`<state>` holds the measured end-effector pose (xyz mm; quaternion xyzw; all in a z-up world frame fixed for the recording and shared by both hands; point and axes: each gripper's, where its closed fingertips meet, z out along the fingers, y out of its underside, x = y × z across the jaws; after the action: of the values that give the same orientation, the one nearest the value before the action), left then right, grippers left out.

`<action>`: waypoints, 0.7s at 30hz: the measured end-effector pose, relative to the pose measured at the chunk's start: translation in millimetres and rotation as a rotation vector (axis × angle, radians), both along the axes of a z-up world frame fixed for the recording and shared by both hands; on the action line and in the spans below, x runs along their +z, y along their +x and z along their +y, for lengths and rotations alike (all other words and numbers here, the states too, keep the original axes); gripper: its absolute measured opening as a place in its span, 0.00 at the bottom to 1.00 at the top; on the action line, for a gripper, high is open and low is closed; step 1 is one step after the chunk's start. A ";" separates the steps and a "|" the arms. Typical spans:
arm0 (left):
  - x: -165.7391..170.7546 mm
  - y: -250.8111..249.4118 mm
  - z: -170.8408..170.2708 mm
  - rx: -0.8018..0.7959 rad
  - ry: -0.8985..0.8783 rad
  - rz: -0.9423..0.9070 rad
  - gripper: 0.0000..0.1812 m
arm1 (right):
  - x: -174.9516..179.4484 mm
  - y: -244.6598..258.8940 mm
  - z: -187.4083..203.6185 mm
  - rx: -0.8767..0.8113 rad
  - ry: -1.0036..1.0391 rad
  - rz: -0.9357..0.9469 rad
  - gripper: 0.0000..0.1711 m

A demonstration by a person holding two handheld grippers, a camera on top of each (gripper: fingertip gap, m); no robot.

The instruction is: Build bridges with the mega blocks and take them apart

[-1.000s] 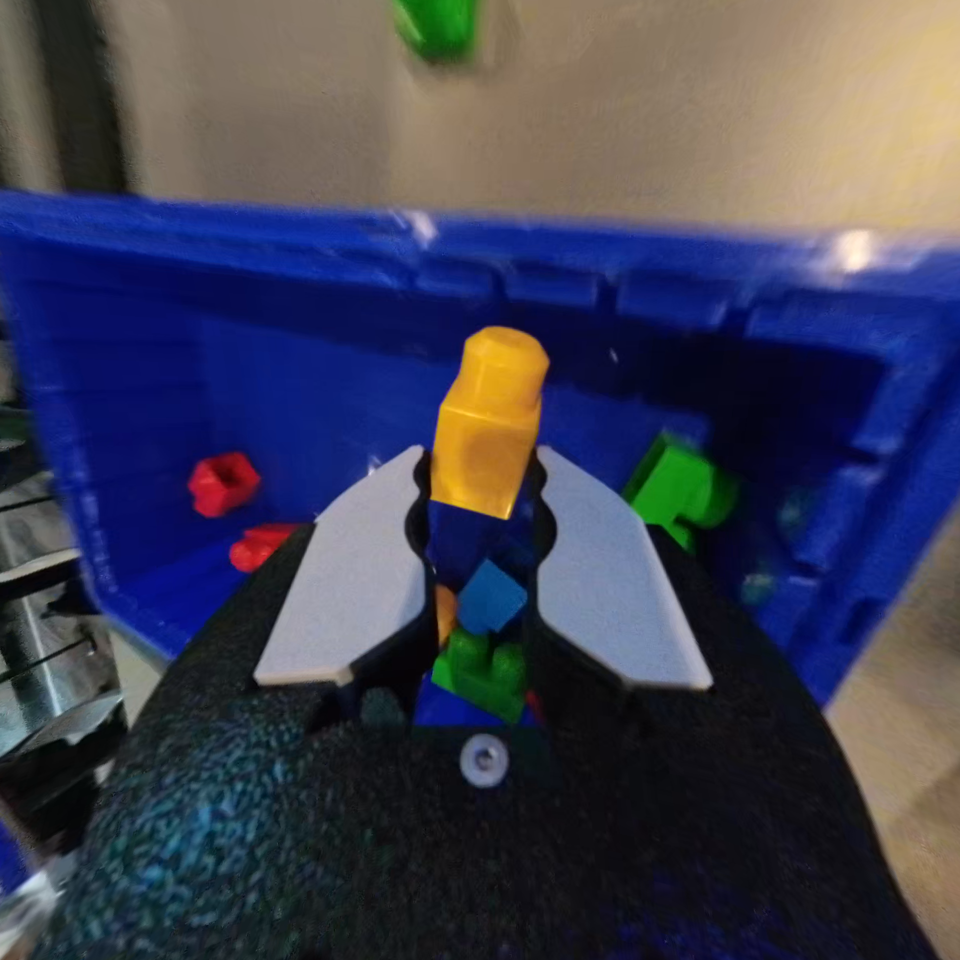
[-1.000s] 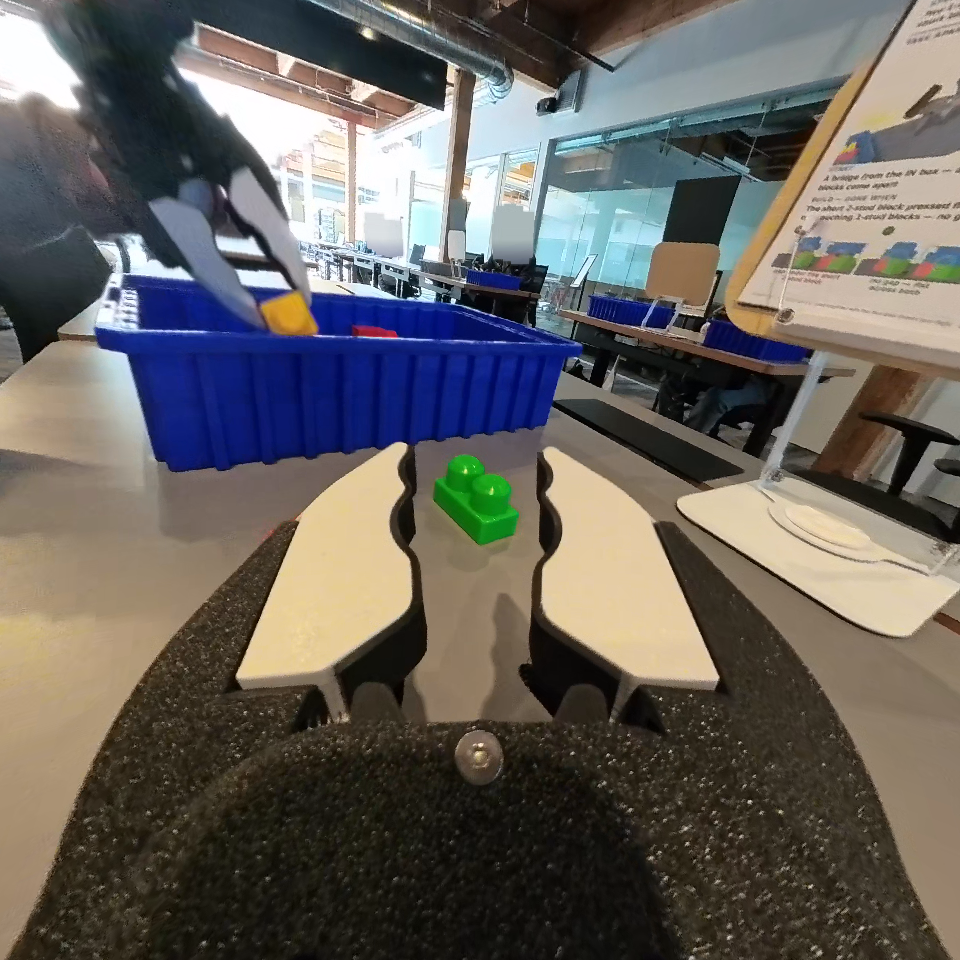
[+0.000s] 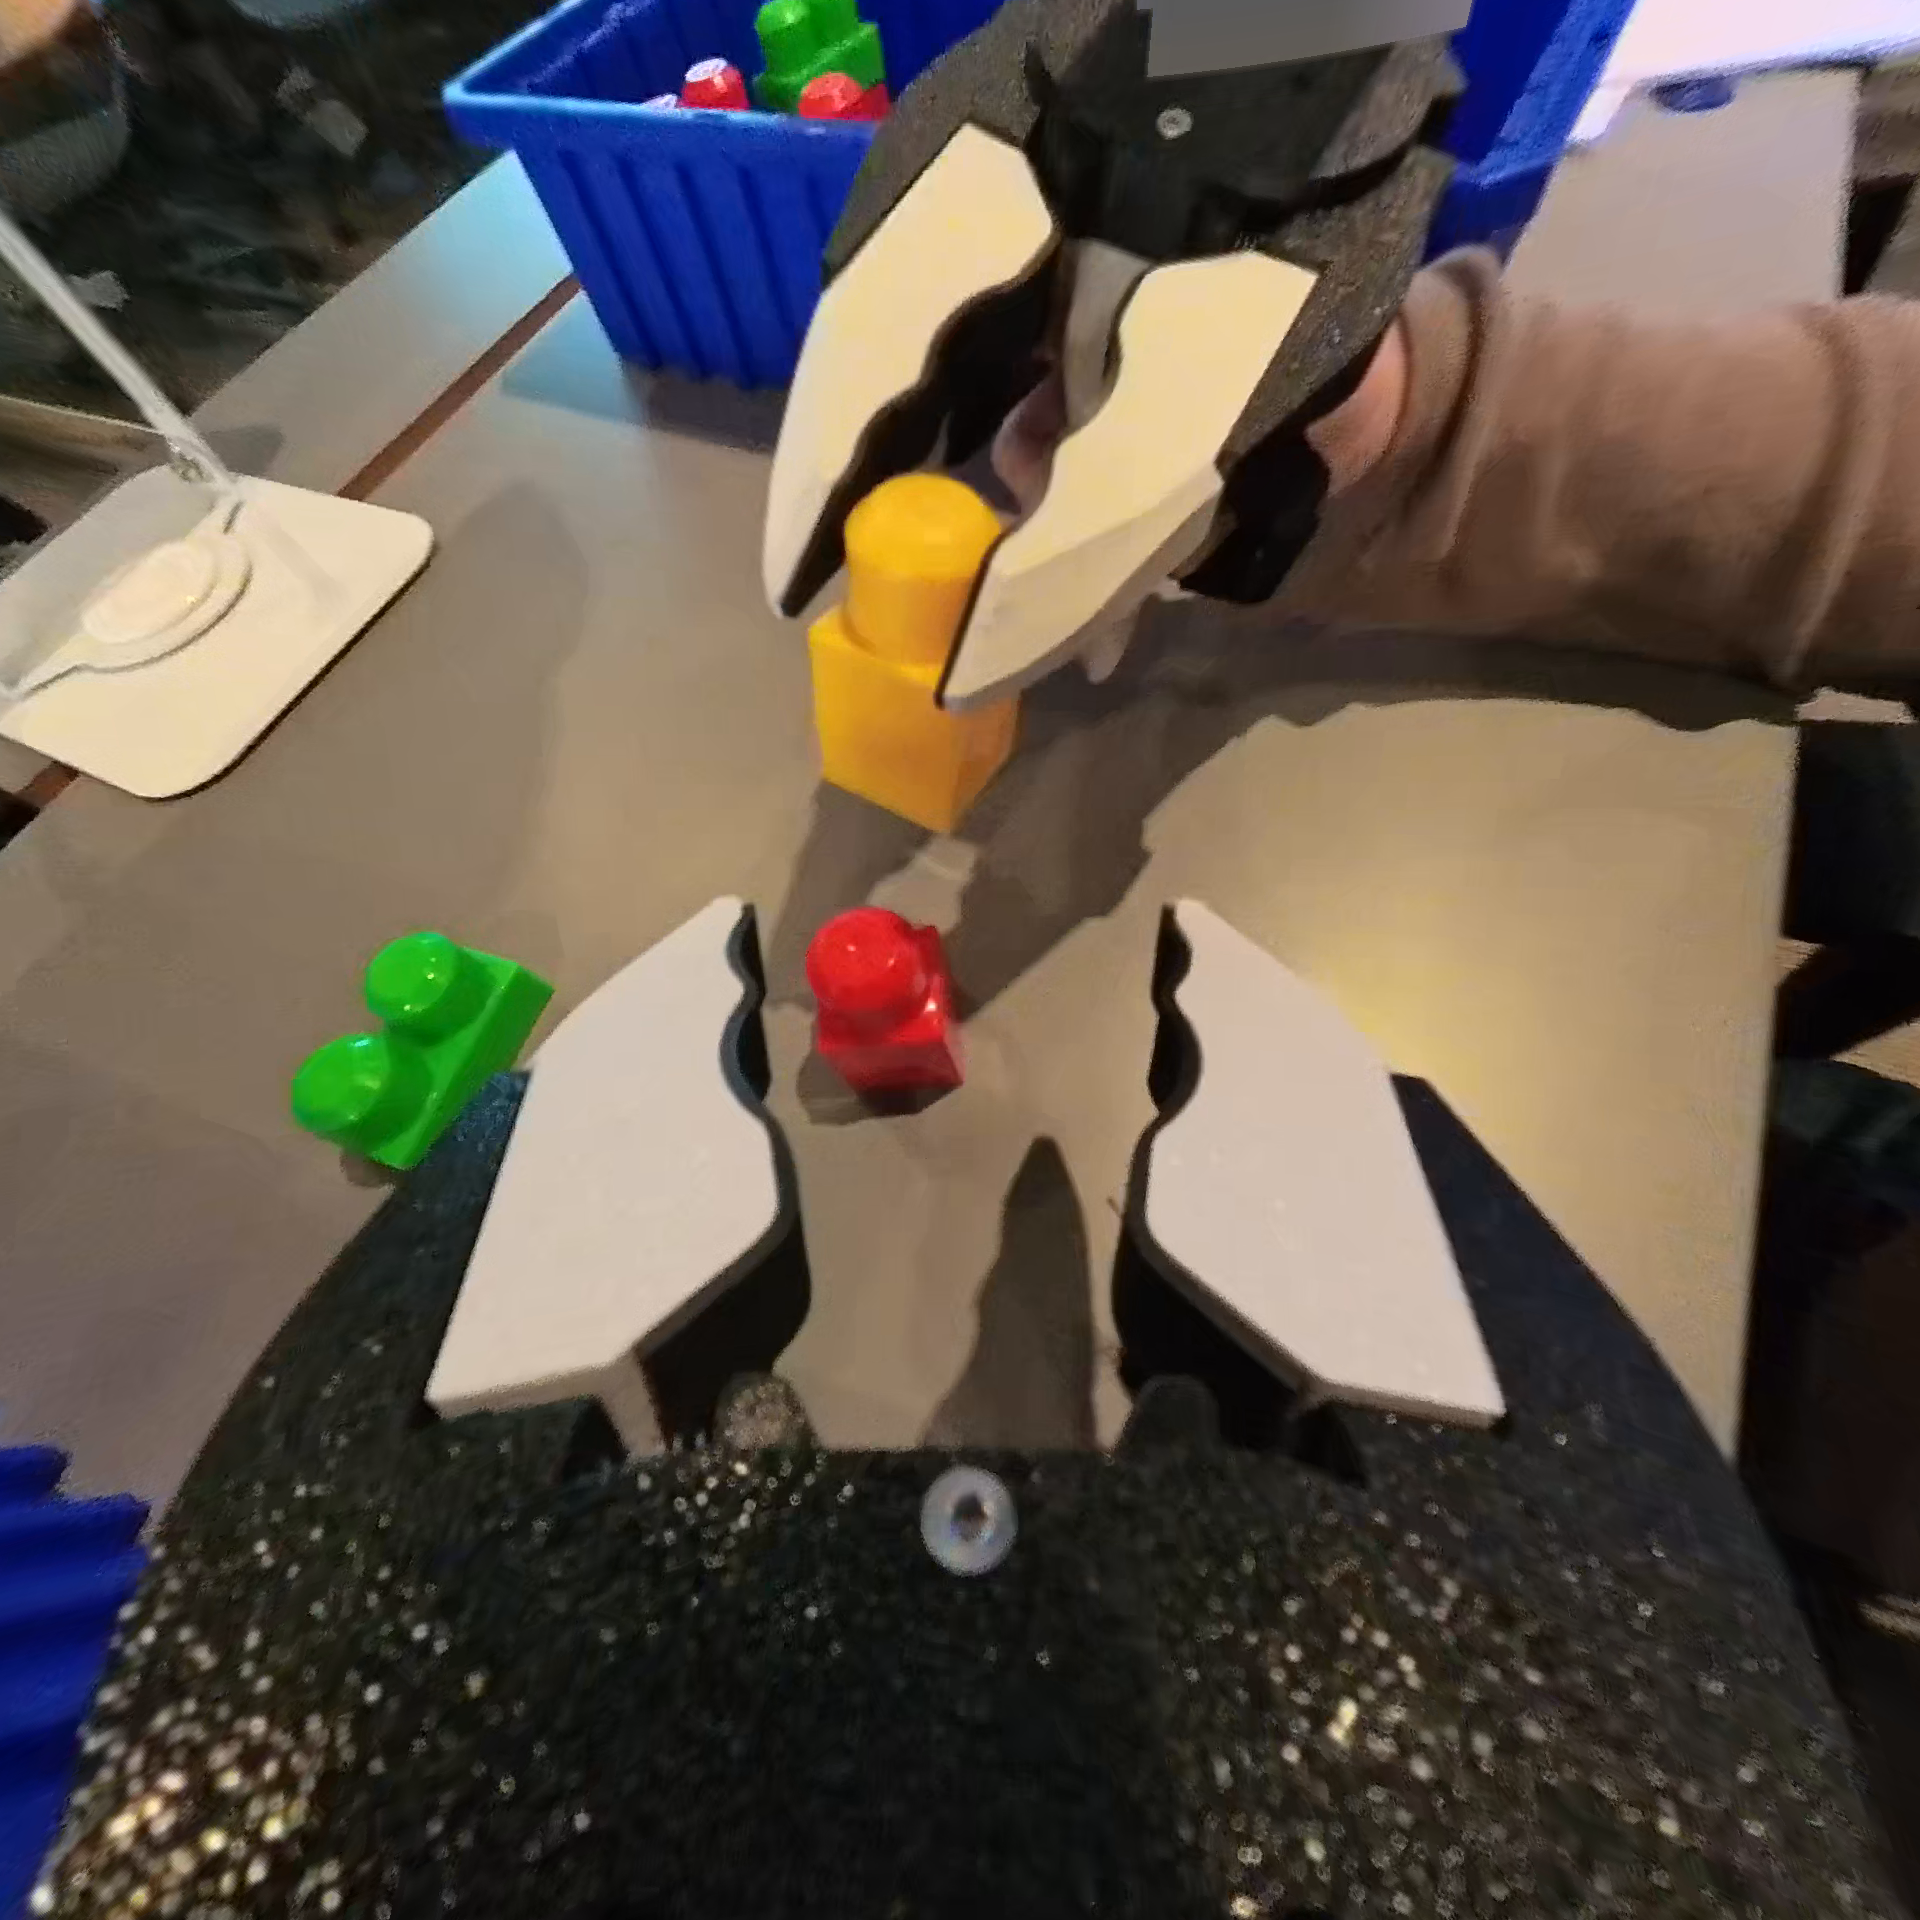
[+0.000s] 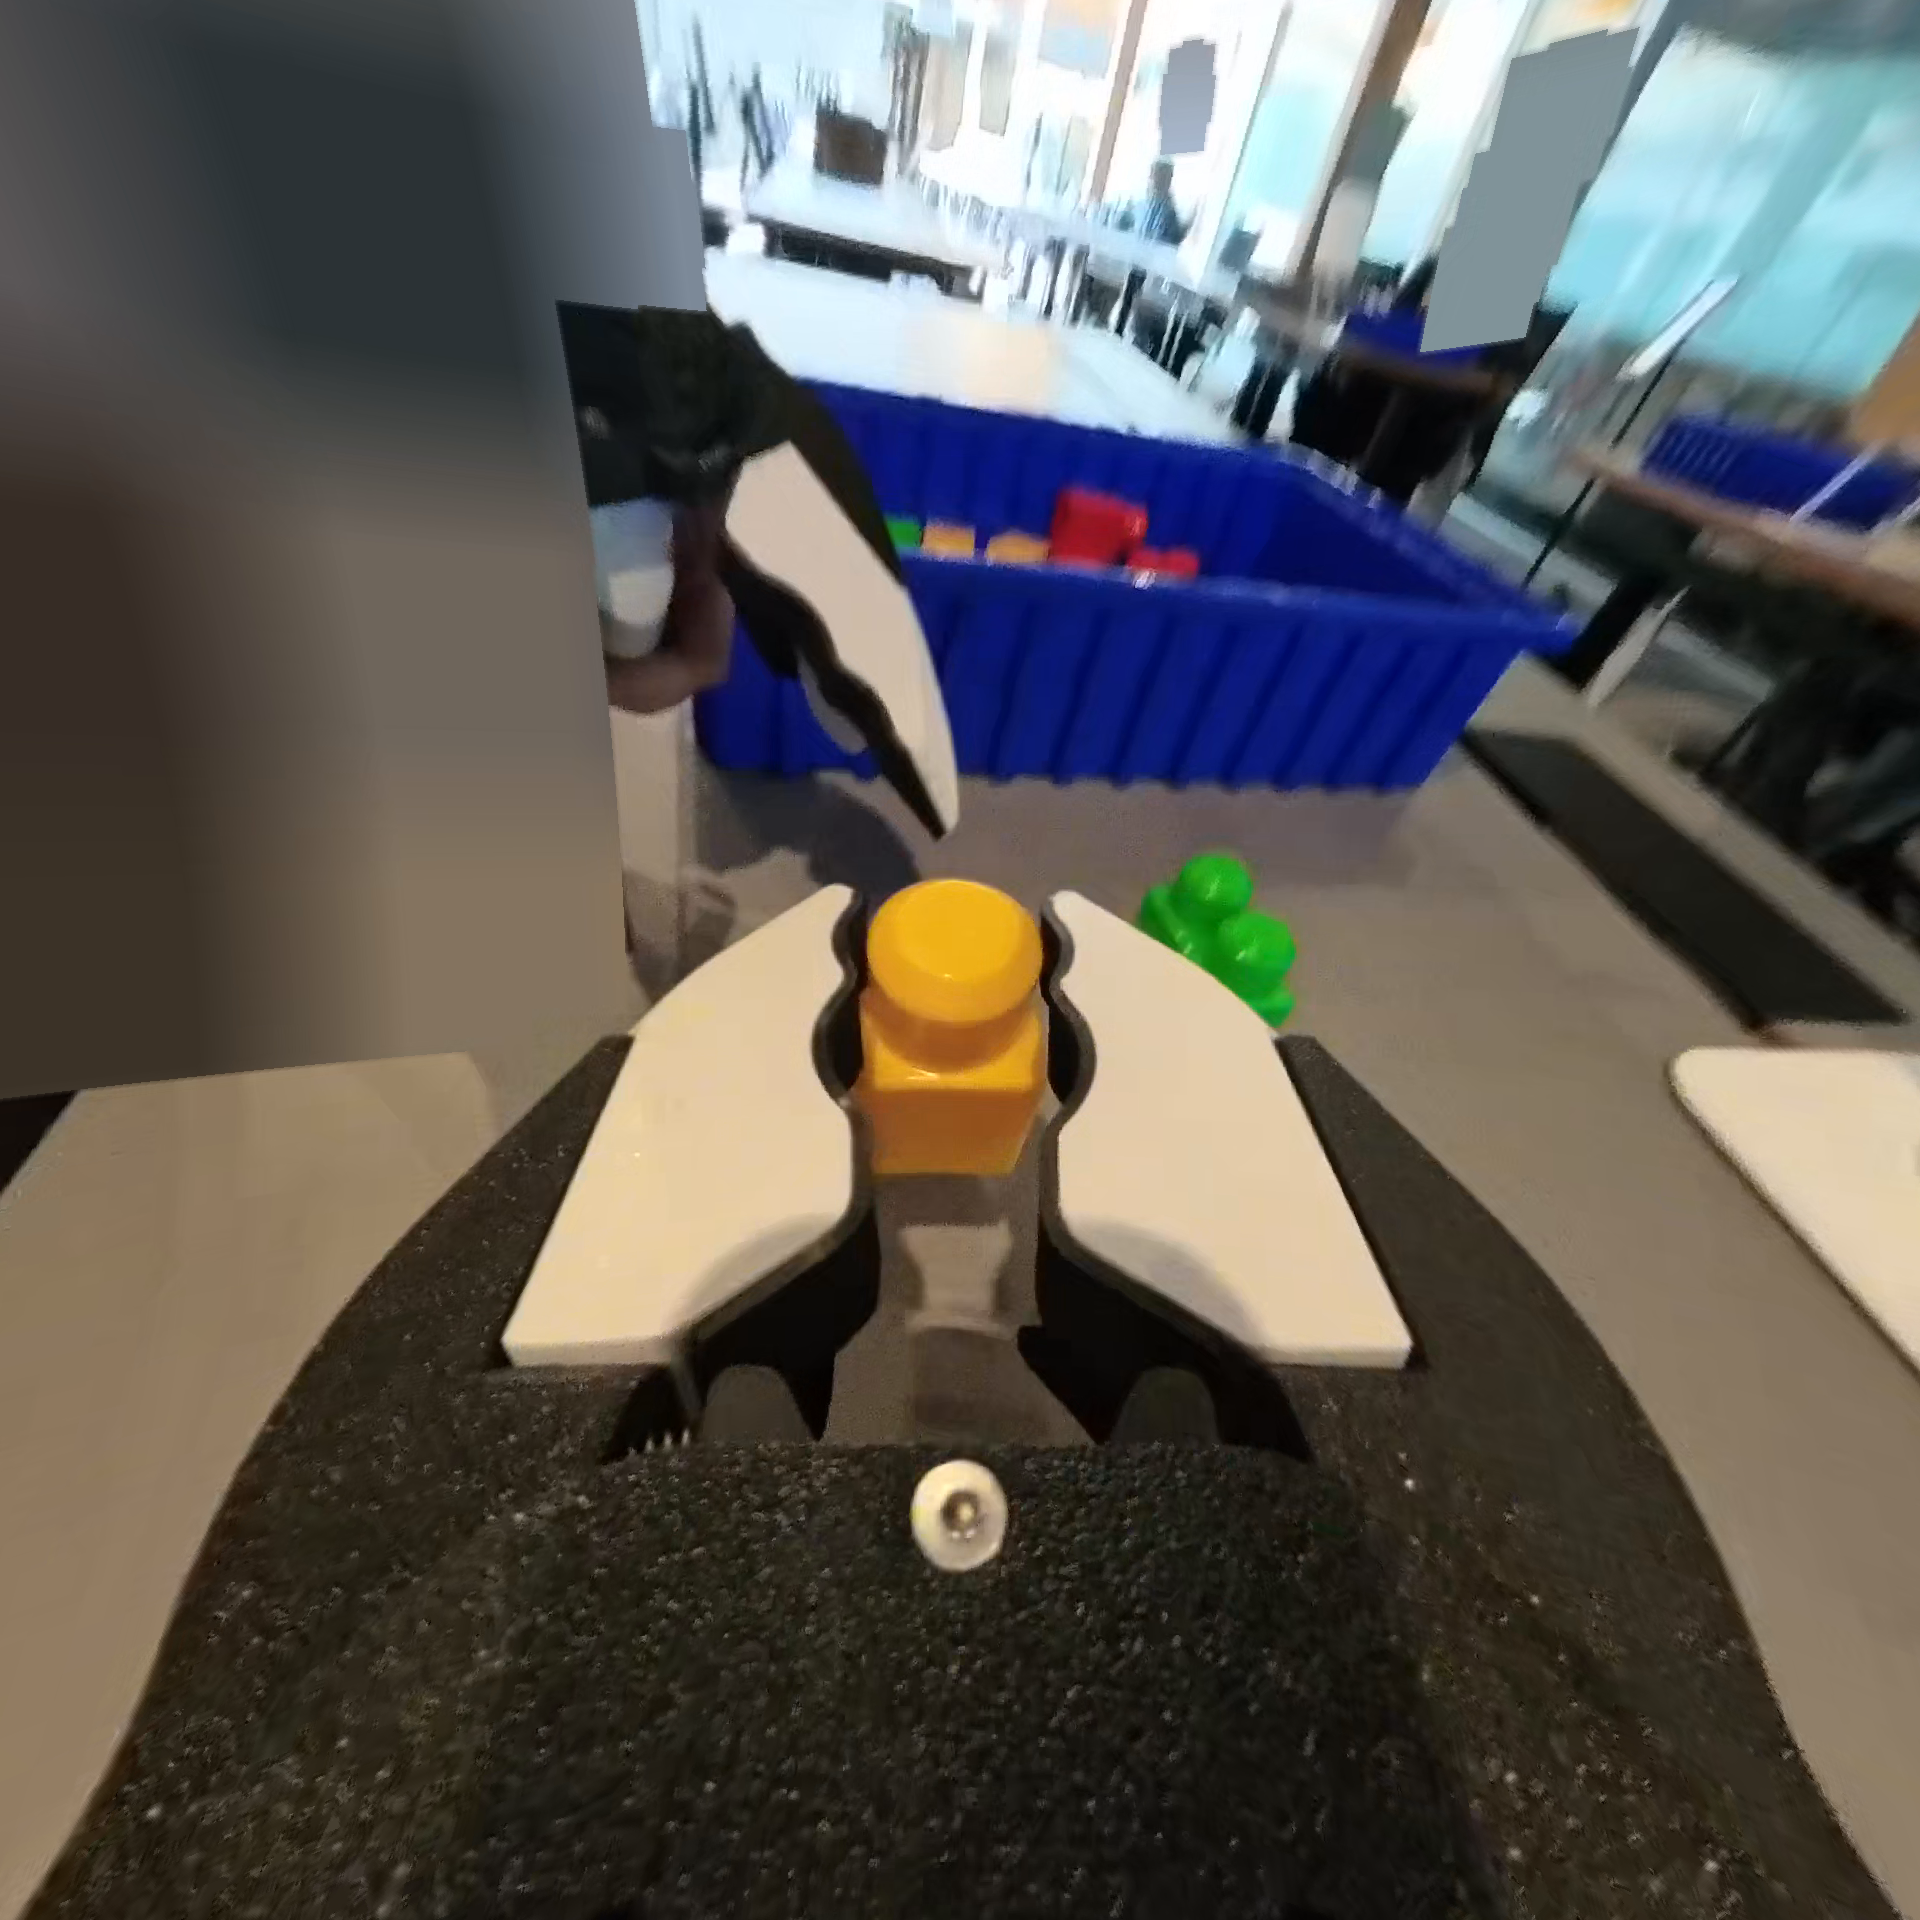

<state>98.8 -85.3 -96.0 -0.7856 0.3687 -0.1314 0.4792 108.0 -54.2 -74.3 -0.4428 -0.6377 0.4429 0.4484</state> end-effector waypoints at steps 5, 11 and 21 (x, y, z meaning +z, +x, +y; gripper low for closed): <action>-25.2 -9.7 7.8 0.080 -0.039 0.112 0.35 | -41.3 -3.0 4.3 -0.016 0.018 -0.228 0.18; -49.9 -16.7 18.5 0.102 -0.047 0.242 0.29 | -70.2 -4.9 5.1 0.003 -0.009 -0.329 0.19; -65.6 -19.3 26.9 0.067 -0.171 0.173 0.31 | -73.2 14.1 7.7 -0.017 -0.098 -0.465 0.31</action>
<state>79.5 -58.4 -161.6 -0.8439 0.3696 -0.0777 0.3810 122.1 -46.5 -147.5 -0.5596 -0.6978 0.3558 0.2708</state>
